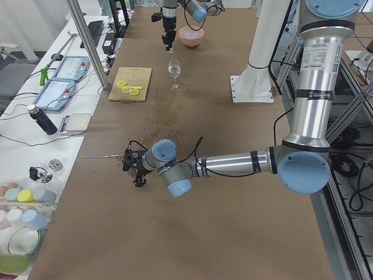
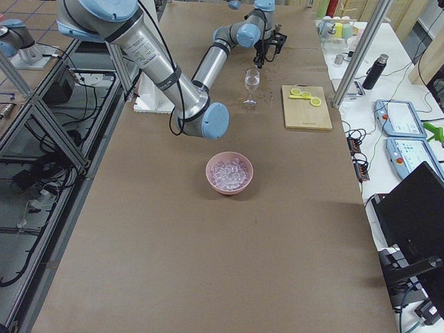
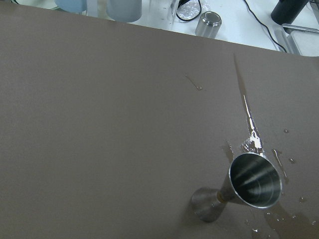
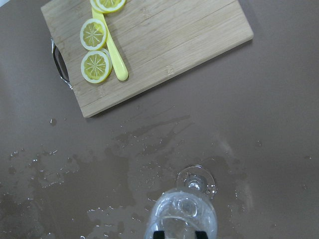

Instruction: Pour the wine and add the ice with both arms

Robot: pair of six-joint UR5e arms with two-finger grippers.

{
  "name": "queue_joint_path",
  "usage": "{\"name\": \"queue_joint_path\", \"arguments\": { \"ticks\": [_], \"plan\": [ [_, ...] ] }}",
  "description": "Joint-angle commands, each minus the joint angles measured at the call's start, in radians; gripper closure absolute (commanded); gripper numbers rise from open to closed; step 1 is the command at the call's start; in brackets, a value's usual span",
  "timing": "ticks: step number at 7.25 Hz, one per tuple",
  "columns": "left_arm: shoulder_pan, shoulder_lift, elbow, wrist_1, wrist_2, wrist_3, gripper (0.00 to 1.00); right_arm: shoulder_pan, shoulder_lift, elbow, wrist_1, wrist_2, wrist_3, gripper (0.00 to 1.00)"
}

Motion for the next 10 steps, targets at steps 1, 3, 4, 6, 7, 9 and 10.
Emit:
{"name": "queue_joint_path", "arguments": {
  "ticks": [1,3,4,6,7,9,10],
  "plan": [
    [0.0,0.001,-0.002,-0.001,0.0,-0.002,0.02,-0.018,0.008,-0.013,0.016,-0.01,0.02,1.0],
    [0.0,0.001,0.0,-0.004,0.0,-0.002,0.02,-0.02,0.009,-0.016,0.016,-0.012,0.02,0.53],
    [0.0,0.001,0.0,-0.006,0.0,-0.002,0.02,-0.02,0.009,-0.019,0.016,-0.01,0.017,0.37],
    [0.0,0.001,0.0,-0.007,0.0,-0.005,0.02,-0.019,0.006,-0.019,0.017,-0.01,0.014,0.35],
    [0.0,0.002,-0.008,-0.007,0.0,-0.011,0.02,-0.003,-0.004,-0.014,0.017,-0.007,0.006,0.35],
    [0.003,-0.024,-0.018,-0.009,-0.003,-0.205,0.03,0.065,-0.076,0.009,0.017,0.014,-0.079,0.35],
    [0.002,-0.009,-0.055,0.004,-0.015,-0.222,0.02,0.121,-0.136,0.023,0.017,0.049,-0.18,0.35]
  ]
}}
